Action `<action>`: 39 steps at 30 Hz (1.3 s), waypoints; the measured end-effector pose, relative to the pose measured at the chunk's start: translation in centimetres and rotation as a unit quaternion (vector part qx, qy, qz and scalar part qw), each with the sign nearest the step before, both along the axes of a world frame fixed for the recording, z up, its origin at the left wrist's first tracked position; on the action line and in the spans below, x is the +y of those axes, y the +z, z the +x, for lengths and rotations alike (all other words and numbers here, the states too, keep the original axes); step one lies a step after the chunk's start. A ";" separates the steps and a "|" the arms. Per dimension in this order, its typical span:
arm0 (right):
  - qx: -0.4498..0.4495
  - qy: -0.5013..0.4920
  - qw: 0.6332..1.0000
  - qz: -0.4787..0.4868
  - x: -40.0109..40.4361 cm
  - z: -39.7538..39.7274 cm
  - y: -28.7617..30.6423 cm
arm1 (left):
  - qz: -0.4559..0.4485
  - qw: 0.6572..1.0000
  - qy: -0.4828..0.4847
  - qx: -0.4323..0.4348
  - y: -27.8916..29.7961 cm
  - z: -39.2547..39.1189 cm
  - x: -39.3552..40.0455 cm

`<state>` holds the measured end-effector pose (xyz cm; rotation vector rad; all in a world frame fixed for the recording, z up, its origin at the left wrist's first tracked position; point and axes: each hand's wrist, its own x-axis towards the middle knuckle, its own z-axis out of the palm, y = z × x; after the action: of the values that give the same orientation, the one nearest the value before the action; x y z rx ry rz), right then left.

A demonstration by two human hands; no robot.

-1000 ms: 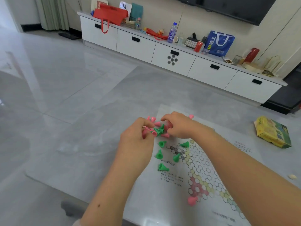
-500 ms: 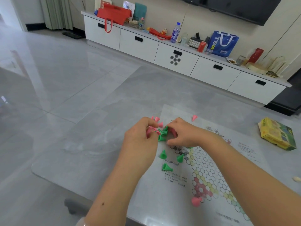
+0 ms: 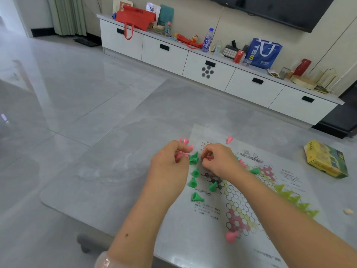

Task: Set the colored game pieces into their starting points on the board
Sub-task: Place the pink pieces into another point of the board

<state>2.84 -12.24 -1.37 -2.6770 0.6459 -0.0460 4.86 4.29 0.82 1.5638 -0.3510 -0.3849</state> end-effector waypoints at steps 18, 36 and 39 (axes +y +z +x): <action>-0.114 0.005 0.957 0.266 5.1 -5.6 5.5 | -0.219 0.899 -0.093 0.367 -0.7 -2.8 -3.1; -0.280 0.005 0.952 0.123 5.7 -14.8 2.3 | -0.249 0.837 -0.125 0.472 -1.0 -6.4 -3.5; -0.265 0.035 0.959 0.092 5.6 -14.9 2.0 | -0.227 0.836 -0.163 0.472 -0.8 -7.2 -3.6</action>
<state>-12.10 -6.61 0.59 -2.3520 0.3601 -0.6289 -2.32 0.67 -0.01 0.6961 0.0813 -1.1867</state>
